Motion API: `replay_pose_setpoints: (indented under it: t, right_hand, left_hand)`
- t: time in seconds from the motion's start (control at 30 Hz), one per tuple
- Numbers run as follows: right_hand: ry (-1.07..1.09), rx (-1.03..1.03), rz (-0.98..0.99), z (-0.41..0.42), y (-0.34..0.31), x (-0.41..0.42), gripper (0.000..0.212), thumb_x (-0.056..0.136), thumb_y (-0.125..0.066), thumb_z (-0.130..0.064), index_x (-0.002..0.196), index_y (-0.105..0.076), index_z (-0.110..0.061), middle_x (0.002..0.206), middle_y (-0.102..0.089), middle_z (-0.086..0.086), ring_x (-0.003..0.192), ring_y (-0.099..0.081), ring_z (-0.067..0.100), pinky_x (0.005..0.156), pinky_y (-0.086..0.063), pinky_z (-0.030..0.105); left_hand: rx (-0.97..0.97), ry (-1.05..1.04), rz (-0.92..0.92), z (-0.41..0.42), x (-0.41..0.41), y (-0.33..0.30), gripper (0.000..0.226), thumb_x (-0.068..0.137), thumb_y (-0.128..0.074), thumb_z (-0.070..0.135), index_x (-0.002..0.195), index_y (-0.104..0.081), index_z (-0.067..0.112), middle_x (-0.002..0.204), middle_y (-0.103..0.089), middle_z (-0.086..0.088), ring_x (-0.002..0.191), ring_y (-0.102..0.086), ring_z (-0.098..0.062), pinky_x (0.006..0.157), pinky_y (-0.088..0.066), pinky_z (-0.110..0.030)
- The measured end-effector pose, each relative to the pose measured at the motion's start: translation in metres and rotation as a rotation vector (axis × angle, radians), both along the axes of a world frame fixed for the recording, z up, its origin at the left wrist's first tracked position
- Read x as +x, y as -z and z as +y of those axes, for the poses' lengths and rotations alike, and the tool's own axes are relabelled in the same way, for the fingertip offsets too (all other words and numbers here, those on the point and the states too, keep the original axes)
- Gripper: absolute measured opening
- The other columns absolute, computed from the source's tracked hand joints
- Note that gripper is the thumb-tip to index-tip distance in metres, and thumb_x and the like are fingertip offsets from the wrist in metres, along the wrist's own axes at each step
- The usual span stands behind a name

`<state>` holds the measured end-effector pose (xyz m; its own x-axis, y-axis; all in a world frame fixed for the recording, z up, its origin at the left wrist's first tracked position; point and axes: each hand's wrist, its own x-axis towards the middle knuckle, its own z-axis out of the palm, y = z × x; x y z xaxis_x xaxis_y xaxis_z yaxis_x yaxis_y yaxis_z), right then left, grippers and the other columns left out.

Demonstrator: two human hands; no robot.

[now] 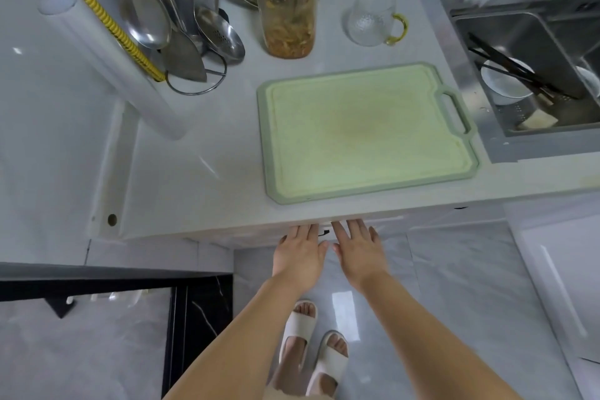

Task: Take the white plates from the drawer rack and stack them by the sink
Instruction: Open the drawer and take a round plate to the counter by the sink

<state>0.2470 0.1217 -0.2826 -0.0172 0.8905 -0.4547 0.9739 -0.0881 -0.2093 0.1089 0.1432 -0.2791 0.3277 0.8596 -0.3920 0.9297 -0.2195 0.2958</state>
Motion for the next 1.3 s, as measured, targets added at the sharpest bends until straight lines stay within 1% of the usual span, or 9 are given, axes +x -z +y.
replay_pose_setpoints:
  t: [0.13,0.37,0.53,0.63,0.73,0.8,0.9,0.97,1.3]
  right_hand:
    - [-0.005,0.004,0.0,-0.011,-0.001,0.003,0.056,0.102,-0.028,-0.03,0.151,-0.001,-0.03,0.161,-0.004,0.002,0.149,-0.001,0.02,0.12,-0.011,0.045]
    - [-0.047,-0.018,0.028,-0.029,-0.01,0.011,0.055,0.101,-0.031,-0.034,0.151,-0.008,-0.033,0.161,-0.003,-0.006,0.15,0.003,0.019,0.12,-0.01,0.046]
    - [-0.065,0.105,0.071,-0.054,-0.028,0.022,0.05,0.098,-0.04,-0.031,0.147,-0.028,-0.027,0.151,-0.035,0.0,0.141,-0.029,0.022,0.115,-0.021,0.038]
    - [-0.056,0.233,0.075,-0.062,-0.041,0.024,0.047,0.092,-0.053,-0.025,0.137,-0.046,-0.027,0.139,-0.049,0.003,0.13,-0.043,0.029,0.108,-0.031,0.041]
    - [-0.055,0.128,0.054,-0.064,-0.049,0.027,0.049,0.095,-0.046,-0.029,0.143,-0.035,-0.03,0.153,-0.033,0.002,0.144,-0.024,0.024,0.116,-0.019,0.043]
    - [-0.062,0.009,0.049,-0.068,-0.05,0.028,0.051,0.098,-0.039,-0.031,0.147,-0.026,-0.031,0.157,-0.026,-0.003,0.147,-0.016,0.018,0.119,-0.011,0.045]
    - [-0.042,-0.041,0.07,-0.079,-0.05,0.027,0.05,0.098,-0.039,-0.03,0.147,-0.026,-0.032,0.155,-0.028,-0.005,0.146,-0.017,0.016,0.119,-0.01,0.049]
    - [-0.018,-0.034,0.073,-0.088,-0.049,0.026,0.048,0.098,-0.039,-0.03,0.145,-0.029,-0.033,0.153,-0.029,-0.004,0.145,-0.018,0.016,0.119,-0.009,0.05]
    - [0.151,0.012,0.123,-0.123,-0.052,0.015,0.032,0.098,-0.039,-0.022,0.124,-0.053,-0.034,0.128,-0.053,-0.008,0.131,-0.038,0.016,0.116,-0.009,0.052]
  left_hand:
    - [-0.037,0.014,0.009,-0.008,-0.001,-0.003,0.058,0.099,-0.021,0.042,0.149,-0.012,0.015,0.158,-0.014,0.002,0.146,-0.007,-0.015,0.116,-0.018,-0.034]
    - [-0.121,0.043,0.032,-0.032,-0.004,-0.014,0.061,0.099,-0.017,0.046,0.15,-0.004,0.016,0.16,-0.006,0.0,0.147,0.002,-0.016,0.119,-0.006,-0.033]
    - [-0.181,0.072,0.067,-0.068,-0.006,-0.027,0.064,0.098,-0.016,0.05,0.15,0.003,0.018,0.161,0.002,-0.001,0.147,0.007,-0.017,0.119,0.001,-0.038]
    - [-0.153,0.04,0.025,-0.079,-0.005,-0.041,0.06,0.099,-0.023,0.045,0.15,-0.008,0.018,0.159,-0.014,-0.004,0.147,-0.008,-0.019,0.119,-0.008,-0.038]
    - [-0.006,-0.025,-0.002,-0.081,-0.001,-0.056,0.054,0.098,-0.03,0.04,0.147,-0.021,0.018,0.149,-0.032,-0.005,0.138,-0.026,-0.022,0.115,-0.022,-0.036]
    - [0.06,0.002,0.031,-0.082,0.0,-0.059,0.053,0.097,-0.033,0.037,0.146,-0.021,0.02,0.146,-0.033,-0.004,0.136,-0.026,-0.023,0.114,-0.022,-0.039]
    - [0.011,0.032,0.107,-0.087,-0.002,-0.055,0.057,0.096,-0.038,0.028,0.148,-0.013,0.025,0.152,-0.025,-0.001,0.143,-0.015,-0.025,0.119,-0.009,-0.048]
    - [-0.026,0.012,0.127,-0.095,-0.004,-0.05,0.059,0.095,-0.042,0.023,0.148,-0.015,0.028,0.152,-0.027,0.0,0.143,-0.016,-0.024,0.119,-0.009,-0.051]
    - [0.003,-0.071,0.011,-0.126,-0.003,-0.047,0.04,0.095,-0.043,0.022,0.135,-0.042,0.027,0.136,-0.048,0.002,0.129,-0.038,-0.021,0.113,-0.027,-0.036]
